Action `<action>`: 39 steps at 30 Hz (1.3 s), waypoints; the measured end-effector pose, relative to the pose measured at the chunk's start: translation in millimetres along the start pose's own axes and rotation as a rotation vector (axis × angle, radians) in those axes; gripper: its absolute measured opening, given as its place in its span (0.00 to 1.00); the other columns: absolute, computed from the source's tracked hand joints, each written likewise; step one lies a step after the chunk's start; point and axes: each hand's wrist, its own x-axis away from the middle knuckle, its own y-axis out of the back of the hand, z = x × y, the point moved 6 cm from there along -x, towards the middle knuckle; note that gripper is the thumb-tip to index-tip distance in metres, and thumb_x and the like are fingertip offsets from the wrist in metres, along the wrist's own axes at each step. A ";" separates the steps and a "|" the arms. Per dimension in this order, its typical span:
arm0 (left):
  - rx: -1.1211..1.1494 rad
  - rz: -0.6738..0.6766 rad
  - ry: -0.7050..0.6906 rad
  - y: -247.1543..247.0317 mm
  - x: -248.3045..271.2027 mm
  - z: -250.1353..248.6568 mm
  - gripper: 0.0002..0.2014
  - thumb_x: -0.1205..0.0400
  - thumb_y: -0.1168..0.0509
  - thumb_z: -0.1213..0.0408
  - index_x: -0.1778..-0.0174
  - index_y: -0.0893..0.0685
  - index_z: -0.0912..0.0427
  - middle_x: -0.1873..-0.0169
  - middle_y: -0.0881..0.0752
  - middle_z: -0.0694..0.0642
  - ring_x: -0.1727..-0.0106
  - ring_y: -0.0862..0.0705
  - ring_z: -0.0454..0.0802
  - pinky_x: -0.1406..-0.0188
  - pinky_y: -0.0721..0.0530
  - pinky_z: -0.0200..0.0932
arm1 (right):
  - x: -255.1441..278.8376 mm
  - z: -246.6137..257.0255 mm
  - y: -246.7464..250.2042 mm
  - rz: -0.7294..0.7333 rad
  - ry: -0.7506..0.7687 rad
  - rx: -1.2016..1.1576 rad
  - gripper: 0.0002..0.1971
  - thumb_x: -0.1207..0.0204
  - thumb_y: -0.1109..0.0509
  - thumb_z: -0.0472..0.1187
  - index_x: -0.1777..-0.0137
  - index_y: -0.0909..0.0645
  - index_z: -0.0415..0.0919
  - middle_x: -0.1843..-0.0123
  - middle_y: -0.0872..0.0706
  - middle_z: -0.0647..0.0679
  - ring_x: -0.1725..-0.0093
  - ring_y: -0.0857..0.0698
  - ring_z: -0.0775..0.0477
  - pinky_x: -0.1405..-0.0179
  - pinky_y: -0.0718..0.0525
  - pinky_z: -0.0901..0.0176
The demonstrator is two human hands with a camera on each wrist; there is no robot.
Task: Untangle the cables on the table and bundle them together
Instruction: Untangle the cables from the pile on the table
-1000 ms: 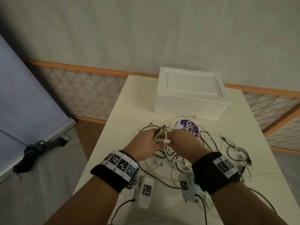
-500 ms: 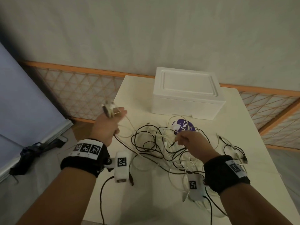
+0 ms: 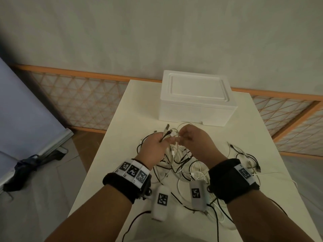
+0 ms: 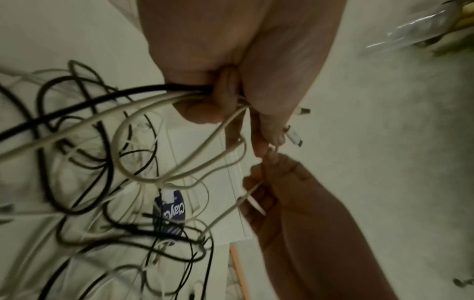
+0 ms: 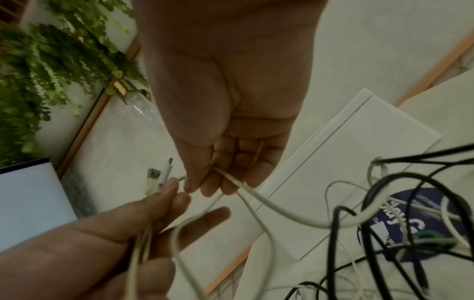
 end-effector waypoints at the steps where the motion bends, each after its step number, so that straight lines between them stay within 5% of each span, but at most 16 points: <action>1: 0.019 -0.025 0.003 6.0 -1.3 -4.4 0.13 0.17 0.35 0.53 0.63 0.12 0.54 0.67 0.13 0.46 0.77 0.27 0.40 0.70 0.27 0.40 | 1.0 -5.9 -2.5 0.044 -0.009 0.027 0.08 0.26 0.26 0.43 0.61 0.24 0.51 0.66 0.14 0.51 0.64 0.15 0.50 0.61 0.19 0.57; 6: 0.434 -0.115 0.051 35.1 -13.8 -8.9 0.09 0.19 0.32 0.57 0.61 0.14 0.57 0.47 0.09 0.51 0.82 0.33 0.40 0.76 0.30 0.39 | 13.7 -39.8 -7.1 0.159 -0.064 0.232 0.06 0.26 0.26 0.47 0.58 0.20 0.48 0.61 0.12 0.51 0.57 0.15 0.50 0.52 0.18 0.55; 10: 0.574 0.099 0.089 13.6 -10.4 2.0 0.15 0.27 0.31 0.72 0.45 0.17 0.57 0.35 0.16 0.54 0.78 0.25 0.36 0.78 0.29 0.36 | 10.4 -37.9 0.4 0.070 -0.066 0.124 0.05 0.25 0.26 0.43 0.58 0.19 0.43 0.59 0.11 0.48 0.55 0.13 0.47 0.49 0.17 0.53; 13: 0.346 0.273 0.119 -16.2 -3.7 17.2 0.27 0.35 0.24 0.69 0.41 0.19 0.47 0.43 0.15 0.48 0.72 0.22 0.34 0.73 0.27 0.37 | 3.2 -29.9 17.1 -0.066 -0.100 -0.106 0.07 0.26 0.26 0.42 0.60 0.19 0.39 0.64 0.12 0.45 0.61 0.13 0.44 0.53 0.15 0.49; 15: 0.111 0.310 0.073 -35.8 -4.0 18.2 0.23 0.34 0.20 0.63 0.45 0.15 0.43 0.56 0.12 0.42 0.68 0.19 0.34 0.67 0.23 0.37 | 1.0 -26.2 24.5 -0.108 -0.134 -0.268 0.08 0.27 0.25 0.38 0.60 0.19 0.34 0.66 0.13 0.42 0.64 0.12 0.43 0.54 0.11 0.45; 18: -0.028 0.202 -0.029 -52.1 -12.8 6.3 0.07 0.25 0.25 0.60 0.53 0.11 0.50 0.62 0.10 0.48 0.66 0.17 0.39 0.60 0.19 0.44 | 2.0 -23.5 30.6 -0.137 -0.115 -0.271 0.07 0.30 0.23 0.37 0.62 0.17 0.35 0.65 0.13 0.37 0.67 0.15 0.43 0.58 0.13 0.49; 20: -0.080 0.135 -0.035 -54.8 -18.9 2.6 0.04 0.25 0.26 0.58 0.57 0.11 0.52 0.62 0.10 0.53 0.64 0.17 0.43 0.57 0.18 0.49 | 6.5 -26.5 32.0 -0.156 -0.099 -0.279 0.06 0.31 0.21 0.38 0.64 0.15 0.37 0.66 0.14 0.38 0.67 0.19 0.47 0.62 0.20 0.56; 23: -0.076 0.220 -0.023 -63.9 -21.9 3.8 0.07 0.28 0.23 0.61 0.63 0.13 0.44 0.66 0.12 0.46 0.63 0.16 0.43 0.59 0.20 0.44 | 13.4 -33.6 35.5 -0.201 -0.101 -0.367 0.05 0.32 0.21 0.37 0.67 0.13 0.41 0.68 0.15 0.44 0.66 0.20 0.51 0.61 0.24 0.59; 27: -0.021 0.130 -0.042 -61.9 -22.9 0.1 0.03 0.25 0.25 0.58 0.64 0.11 0.49 0.68 0.11 0.49 0.66 0.16 0.45 0.62 0.20 0.44 | 15.5 -41.9 30.3 -0.223 -0.100 -0.494 0.06 0.21 0.31 0.42 0.53 0.15 0.40 0.69 0.16 0.52 0.68 0.19 0.56 0.60 0.21 0.60; 29: 0.084 0.048 -0.019 -54.7 -24.3 -2.6 0.04 0.24 0.26 0.57 0.60 0.10 0.53 0.64 0.10 0.52 0.62 0.15 0.50 0.62 0.19 0.42 | 14.2 -50.9 22.0 -0.149 -0.094 -0.347 0.09 0.22 0.32 0.51 0.48 0.17 0.48 0.63 0.13 0.52 0.63 0.15 0.55 0.57 0.18 0.58; 32: 0.250 -0.037 0.018 -43.7 -28.4 -7.6 0.03 0.24 0.26 0.60 0.62 0.09 0.52 0.62 0.10 0.53 0.65 0.19 0.51 0.65 0.20 0.46 | 19.8 -61.7 4.4 0.067 -0.045 0.288 0.09 0.23 0.30 0.51 0.56 0.15 0.46 0.63 0.19 0.55 0.62 0.21 0.55 0.59 0.24 0.61; 37: 0.398 -0.123 0.017 -25.1 -34.5 -18.6 0.10 0.22 0.28 0.61 0.70 0.10 0.49 0.61 0.10 0.52 0.74 0.24 0.44 0.70 0.24 0.42 | 22.2 -74.9 13.9 -0.025 -0.139 0.249 0.10 0.22 0.31 0.46 0.59 0.16 0.41 0.67 0.18 0.53 0.67 0.21 0.58 0.65 0.27 0.64; 39: 0.410 -0.136 0.036 -18.9 -36.7 -14.2 0.11 0.22 0.28 0.60 0.71 0.10 0.45 0.62 0.09 0.50 0.71 0.21 0.43 0.69 0.25 0.42 | 21.6 -71.0 23.3 -0.049 -0.128 0.215 0.12 0.21 0.32 0.47 0.62 0.19 0.41 0.71 0.21 0.55 0.71 0.24 0.60 0.71 0.31 0.70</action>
